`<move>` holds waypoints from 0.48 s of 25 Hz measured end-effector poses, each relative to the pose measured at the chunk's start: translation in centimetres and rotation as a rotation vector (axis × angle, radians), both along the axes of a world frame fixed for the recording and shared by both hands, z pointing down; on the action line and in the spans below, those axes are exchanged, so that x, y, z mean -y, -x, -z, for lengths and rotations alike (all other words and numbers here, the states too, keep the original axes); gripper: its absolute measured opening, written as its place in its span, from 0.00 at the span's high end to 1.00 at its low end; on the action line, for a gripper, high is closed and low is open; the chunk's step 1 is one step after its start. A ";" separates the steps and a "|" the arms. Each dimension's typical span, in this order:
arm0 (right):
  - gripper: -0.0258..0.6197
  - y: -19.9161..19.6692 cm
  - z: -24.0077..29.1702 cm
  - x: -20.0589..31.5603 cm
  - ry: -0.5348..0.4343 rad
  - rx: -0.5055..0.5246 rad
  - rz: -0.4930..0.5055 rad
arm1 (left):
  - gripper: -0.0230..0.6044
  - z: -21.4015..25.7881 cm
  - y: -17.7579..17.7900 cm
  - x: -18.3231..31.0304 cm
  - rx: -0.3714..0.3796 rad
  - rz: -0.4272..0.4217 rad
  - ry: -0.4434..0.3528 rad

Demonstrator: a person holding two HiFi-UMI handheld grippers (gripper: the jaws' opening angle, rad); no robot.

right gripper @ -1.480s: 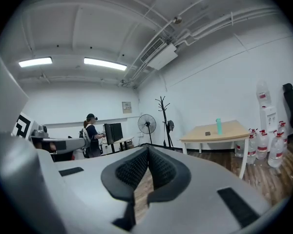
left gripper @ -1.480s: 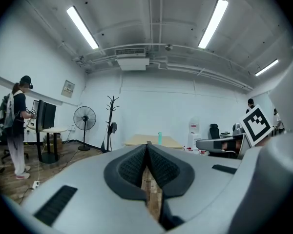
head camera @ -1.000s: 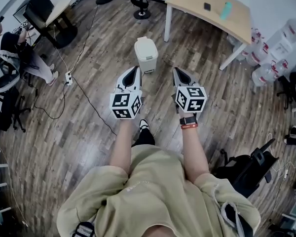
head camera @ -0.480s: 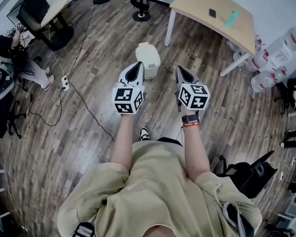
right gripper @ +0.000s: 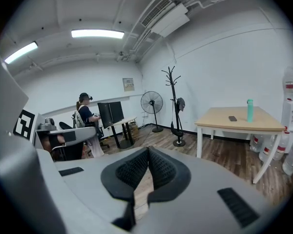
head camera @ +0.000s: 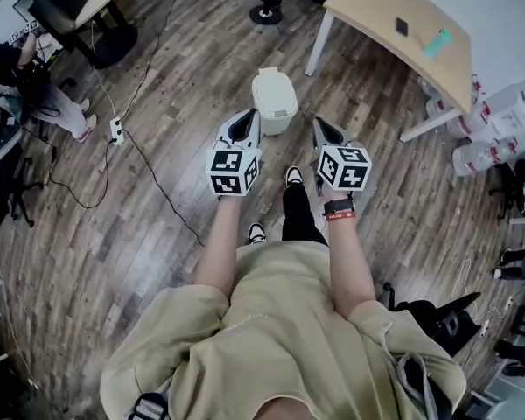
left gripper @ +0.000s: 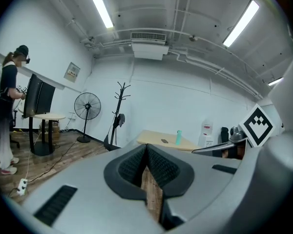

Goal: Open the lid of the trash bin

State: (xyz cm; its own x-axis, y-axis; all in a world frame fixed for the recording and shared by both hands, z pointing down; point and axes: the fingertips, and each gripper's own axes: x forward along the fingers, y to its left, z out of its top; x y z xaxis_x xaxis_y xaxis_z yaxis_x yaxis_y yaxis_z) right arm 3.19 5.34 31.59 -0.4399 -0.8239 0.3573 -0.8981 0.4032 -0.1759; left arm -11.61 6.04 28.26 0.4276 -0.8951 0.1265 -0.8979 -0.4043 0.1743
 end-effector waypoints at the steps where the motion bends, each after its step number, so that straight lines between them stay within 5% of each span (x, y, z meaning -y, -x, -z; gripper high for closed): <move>1: 0.94 0.5 -0.6 1.1 0.006 -0.003 0.015 | 0.92 -0.4 0.1 1.1 0.002 0.003 0.003; 9: 0.94 1.2 -4.5 10.5 0.121 0.079 0.049 | 0.92 -2.7 0.4 9.4 0.076 0.082 0.009; 12: 0.93 1.5 -6.7 13.0 0.165 0.062 0.048 | 0.92 -4.2 0.8 11.8 0.049 0.143 0.023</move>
State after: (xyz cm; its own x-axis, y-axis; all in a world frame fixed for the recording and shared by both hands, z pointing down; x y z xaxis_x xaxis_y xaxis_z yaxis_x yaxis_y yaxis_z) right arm 1.73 -7.67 38.26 -0.5029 -0.7339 0.4566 -0.8637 0.4066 -0.2978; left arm -12.45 -5.77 32.42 0.2885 -0.9432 0.1650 -0.9538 -0.2679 0.1361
